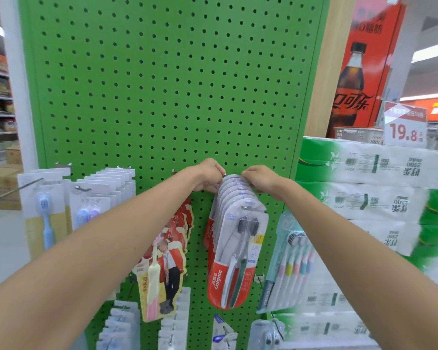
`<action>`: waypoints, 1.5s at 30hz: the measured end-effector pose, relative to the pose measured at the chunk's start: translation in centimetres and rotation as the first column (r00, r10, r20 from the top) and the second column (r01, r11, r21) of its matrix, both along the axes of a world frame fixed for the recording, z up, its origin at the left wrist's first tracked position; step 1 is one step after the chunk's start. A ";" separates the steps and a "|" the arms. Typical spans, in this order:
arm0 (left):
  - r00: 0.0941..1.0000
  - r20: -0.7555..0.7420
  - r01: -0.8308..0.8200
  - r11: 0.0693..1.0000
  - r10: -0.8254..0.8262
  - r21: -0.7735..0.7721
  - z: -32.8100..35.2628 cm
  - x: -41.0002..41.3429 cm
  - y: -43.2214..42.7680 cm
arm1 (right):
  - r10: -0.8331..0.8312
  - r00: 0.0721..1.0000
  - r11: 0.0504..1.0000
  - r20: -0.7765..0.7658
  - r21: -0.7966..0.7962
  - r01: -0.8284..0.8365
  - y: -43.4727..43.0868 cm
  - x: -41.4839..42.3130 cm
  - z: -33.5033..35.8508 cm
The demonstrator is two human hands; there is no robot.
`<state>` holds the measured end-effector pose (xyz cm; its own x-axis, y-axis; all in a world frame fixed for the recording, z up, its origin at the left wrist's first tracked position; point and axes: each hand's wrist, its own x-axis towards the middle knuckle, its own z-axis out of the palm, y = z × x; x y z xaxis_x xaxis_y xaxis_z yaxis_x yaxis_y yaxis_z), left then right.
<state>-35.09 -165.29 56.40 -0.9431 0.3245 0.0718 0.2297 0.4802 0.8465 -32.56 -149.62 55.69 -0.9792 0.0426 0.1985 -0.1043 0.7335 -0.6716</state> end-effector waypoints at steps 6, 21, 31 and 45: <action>0.999 -0.034 -0.024 0.998 0.026 0.054 -1.0 0.5 0.8 | -0.038 0.999 0.999 0.001 -0.008 0.038 0.7 -0.1 -0.3; 0.862 -0.507 -0.047 0.997 0.013 -0.054 0.8 8.0 1.7 | -0.158 0.950 0.982 -0.269 0.057 0.180 2.3 9.3 1.6; 0.840 -0.514 0.085 0.978 -0.172 -0.189 -0.6 14.5 6.0 | -0.151 0.978 0.976 -0.145 0.135 0.170 5.2 16.4 -1.5; 0.905 -0.413 0.029 0.984 -0.101 -0.175 -3.8 14.1 7.6 | -0.200 0.951 0.904 -0.236 0.329 0.272 6.7 14.5 -2.9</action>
<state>-20.97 -157.68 52.56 -0.8137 0.4248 0.3967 0.5809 0.5735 0.5776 -18.05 -142.90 52.76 -0.8901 0.1599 0.4267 0.0013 0.9373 -0.3486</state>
